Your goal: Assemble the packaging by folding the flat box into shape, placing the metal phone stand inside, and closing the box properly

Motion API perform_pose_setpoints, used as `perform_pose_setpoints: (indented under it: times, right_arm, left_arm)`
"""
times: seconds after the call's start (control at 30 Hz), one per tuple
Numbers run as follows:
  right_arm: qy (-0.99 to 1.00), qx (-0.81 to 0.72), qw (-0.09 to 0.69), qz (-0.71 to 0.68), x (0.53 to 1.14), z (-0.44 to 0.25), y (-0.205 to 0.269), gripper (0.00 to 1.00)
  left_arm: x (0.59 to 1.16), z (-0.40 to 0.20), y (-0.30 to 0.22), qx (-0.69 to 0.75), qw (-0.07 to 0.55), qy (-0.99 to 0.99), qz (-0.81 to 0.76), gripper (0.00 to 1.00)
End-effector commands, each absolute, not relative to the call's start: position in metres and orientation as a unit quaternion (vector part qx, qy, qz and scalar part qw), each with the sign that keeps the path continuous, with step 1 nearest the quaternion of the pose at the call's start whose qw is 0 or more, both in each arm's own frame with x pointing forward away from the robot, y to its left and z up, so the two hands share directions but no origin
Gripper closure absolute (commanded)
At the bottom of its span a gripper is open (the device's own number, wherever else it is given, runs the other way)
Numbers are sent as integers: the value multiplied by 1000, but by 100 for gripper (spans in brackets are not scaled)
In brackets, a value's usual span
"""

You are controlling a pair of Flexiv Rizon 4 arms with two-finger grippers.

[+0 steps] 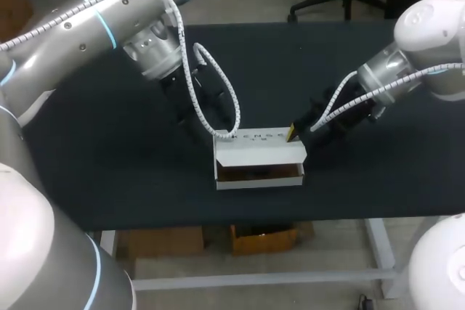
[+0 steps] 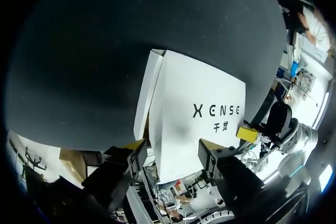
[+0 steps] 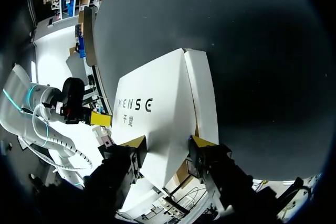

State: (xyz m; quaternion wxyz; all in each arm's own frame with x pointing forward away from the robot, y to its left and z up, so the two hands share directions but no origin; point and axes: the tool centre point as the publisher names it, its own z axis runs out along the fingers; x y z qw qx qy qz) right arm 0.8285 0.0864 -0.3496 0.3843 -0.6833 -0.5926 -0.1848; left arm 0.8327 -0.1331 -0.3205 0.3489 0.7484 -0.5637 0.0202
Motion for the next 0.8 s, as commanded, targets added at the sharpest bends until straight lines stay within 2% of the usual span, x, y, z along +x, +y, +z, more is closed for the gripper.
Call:
perform_pose_setpoints:
  times: [0.03,0.33,0.67,0.8]
  right_arm:
    - [-594,-680,388,-182,831,-352,87,49]
    - [-598,-678,386,-182,834,-351,87,50]
    - [-599,-677,388,-181,834,-352,87,49]
    - [-599,-677,387,-181,835,-352,87,49]
  left_arm:
    - [827,-318,-135,754,334,-565,25,34]
    - [824,-307,-129,761,313,-567,36,34]
    - [821,-281,-125,760,274,-587,56,24]
    - [818,-271,-125,754,253,-603,67,24]
